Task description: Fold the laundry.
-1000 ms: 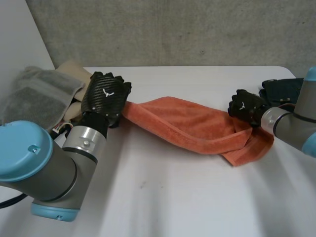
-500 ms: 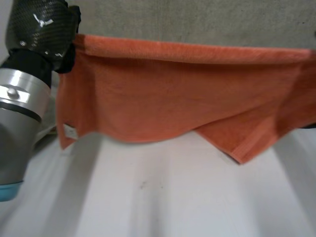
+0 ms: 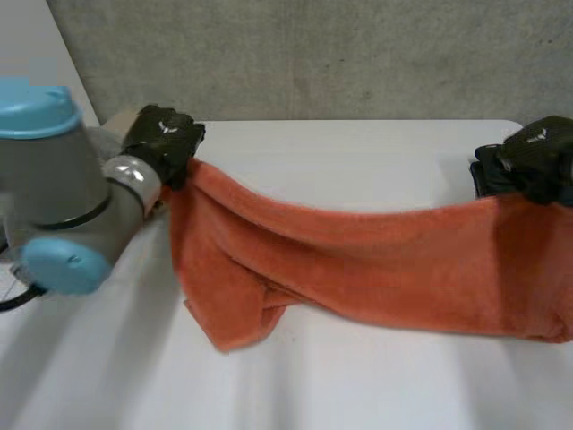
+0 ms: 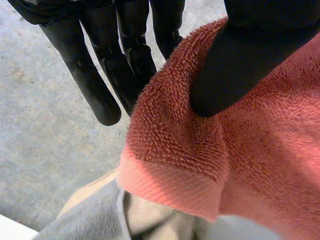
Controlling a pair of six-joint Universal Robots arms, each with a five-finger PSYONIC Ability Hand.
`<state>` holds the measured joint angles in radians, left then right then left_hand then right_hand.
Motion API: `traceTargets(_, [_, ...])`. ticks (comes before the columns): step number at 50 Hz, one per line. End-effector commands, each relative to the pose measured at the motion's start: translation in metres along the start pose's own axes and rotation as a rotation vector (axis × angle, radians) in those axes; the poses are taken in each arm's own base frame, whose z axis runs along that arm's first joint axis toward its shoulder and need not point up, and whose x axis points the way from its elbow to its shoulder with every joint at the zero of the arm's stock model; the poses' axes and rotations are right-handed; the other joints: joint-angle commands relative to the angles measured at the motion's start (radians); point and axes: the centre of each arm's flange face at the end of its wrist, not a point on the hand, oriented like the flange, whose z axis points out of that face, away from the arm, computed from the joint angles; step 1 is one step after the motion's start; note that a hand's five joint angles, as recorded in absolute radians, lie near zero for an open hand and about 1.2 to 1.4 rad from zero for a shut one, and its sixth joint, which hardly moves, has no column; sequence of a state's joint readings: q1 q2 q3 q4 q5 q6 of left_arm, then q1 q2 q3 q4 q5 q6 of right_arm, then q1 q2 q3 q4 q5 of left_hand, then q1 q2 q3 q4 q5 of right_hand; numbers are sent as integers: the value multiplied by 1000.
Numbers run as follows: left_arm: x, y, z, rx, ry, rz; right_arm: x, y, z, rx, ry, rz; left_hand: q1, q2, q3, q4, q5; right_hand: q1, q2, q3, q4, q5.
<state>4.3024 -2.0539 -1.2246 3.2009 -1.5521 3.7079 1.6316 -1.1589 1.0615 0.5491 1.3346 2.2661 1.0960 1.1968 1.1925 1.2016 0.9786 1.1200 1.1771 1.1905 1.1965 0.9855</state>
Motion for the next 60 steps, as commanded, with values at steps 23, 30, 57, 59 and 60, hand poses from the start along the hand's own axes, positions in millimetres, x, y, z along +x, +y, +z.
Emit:
traceTargets(23, [-47,-30,45,514,-368,-42,30,-36,38,480,471,74,300,199,204,195,243,276,219,206,200,236])
traceTargets(30, [7,38,28,305,-224,-48,-30,18,66,298,280,124,300,199,204,195,243,276,219,206,200,236])
traceTargets(57, [-21,-123,-108,632,-218,-69,-151,-51,15,390,-242,881,300,199,204,195,243,-945,-1003,-1016,-1022,-986])
traceTargets(59, [-22,-133,-121,659,-211,-73,-172,-61,19,420,-287,910,300,199,204,195,243,-945,-1003,-1016,-1022,-986])
traceTargets(60, [-22,-137,-125,671,-209,-76,-176,-63,22,428,-290,918,300,199,204,195,243,-945,-1003,-1016,-1022,-986])
